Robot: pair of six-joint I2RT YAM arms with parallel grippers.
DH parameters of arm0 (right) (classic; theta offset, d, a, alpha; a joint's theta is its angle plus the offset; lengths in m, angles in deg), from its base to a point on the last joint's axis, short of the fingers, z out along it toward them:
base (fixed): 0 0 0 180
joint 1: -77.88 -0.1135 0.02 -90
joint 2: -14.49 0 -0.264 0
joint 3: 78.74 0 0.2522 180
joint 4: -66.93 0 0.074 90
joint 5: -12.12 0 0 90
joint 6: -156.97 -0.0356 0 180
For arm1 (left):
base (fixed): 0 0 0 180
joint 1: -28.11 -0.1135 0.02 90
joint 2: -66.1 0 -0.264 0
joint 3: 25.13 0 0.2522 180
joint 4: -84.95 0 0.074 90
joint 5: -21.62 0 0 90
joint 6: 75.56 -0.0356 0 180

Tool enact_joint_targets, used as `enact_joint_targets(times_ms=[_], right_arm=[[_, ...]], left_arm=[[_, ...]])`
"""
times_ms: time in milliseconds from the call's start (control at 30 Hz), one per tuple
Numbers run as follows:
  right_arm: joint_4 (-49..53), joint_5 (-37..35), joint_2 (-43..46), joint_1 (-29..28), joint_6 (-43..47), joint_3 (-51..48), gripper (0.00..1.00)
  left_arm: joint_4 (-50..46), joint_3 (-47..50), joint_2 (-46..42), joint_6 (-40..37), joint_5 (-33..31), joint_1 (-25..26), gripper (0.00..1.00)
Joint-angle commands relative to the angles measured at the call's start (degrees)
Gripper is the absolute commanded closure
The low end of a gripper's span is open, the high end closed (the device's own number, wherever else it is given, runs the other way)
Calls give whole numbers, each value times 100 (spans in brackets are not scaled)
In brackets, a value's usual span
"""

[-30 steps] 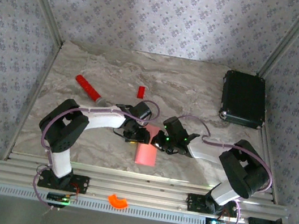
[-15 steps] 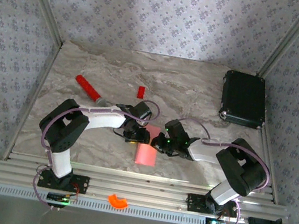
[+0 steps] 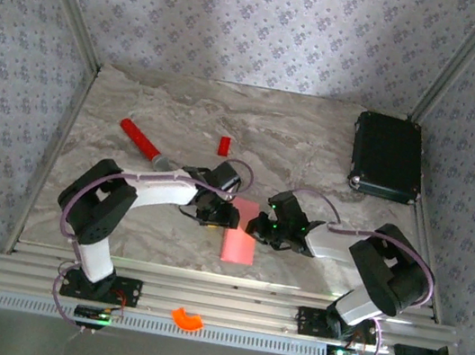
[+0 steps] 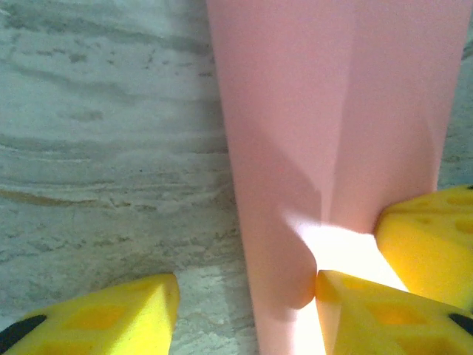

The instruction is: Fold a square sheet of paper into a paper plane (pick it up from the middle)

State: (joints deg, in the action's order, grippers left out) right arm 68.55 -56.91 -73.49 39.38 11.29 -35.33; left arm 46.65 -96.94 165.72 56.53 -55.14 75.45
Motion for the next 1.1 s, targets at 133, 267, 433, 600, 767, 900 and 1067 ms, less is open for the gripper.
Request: enact_joint_targets(times_ms=[133,267,433,600,767,900,1067], right_arm=[[1482,-82,-110,419,1117,-86,100],[1572,-102,-44,499,1382,-82,100],[1515,198,-171,675,1373,-65,100],[1441,228,-242,718,1225,-74,100],[1424,178,-153,730,1128,-150,100],[1438,162,-86,734,1095,-176,100],[1425,135,-60,730,1044,-202,100]], left_arm=[[523,285,-1127,103,-92,-257,55],[1585,868,-1628,388,891,-592,81],[2374,1078,-1569,485,1745,-653,100],[2885,1085,-1179,700,2141,-546,100],[3023,929,-699,791,2219,-382,100],[3154,900,-413,875,2226,-339,100],[3523,891,-102,1043,2415,-321,100]])
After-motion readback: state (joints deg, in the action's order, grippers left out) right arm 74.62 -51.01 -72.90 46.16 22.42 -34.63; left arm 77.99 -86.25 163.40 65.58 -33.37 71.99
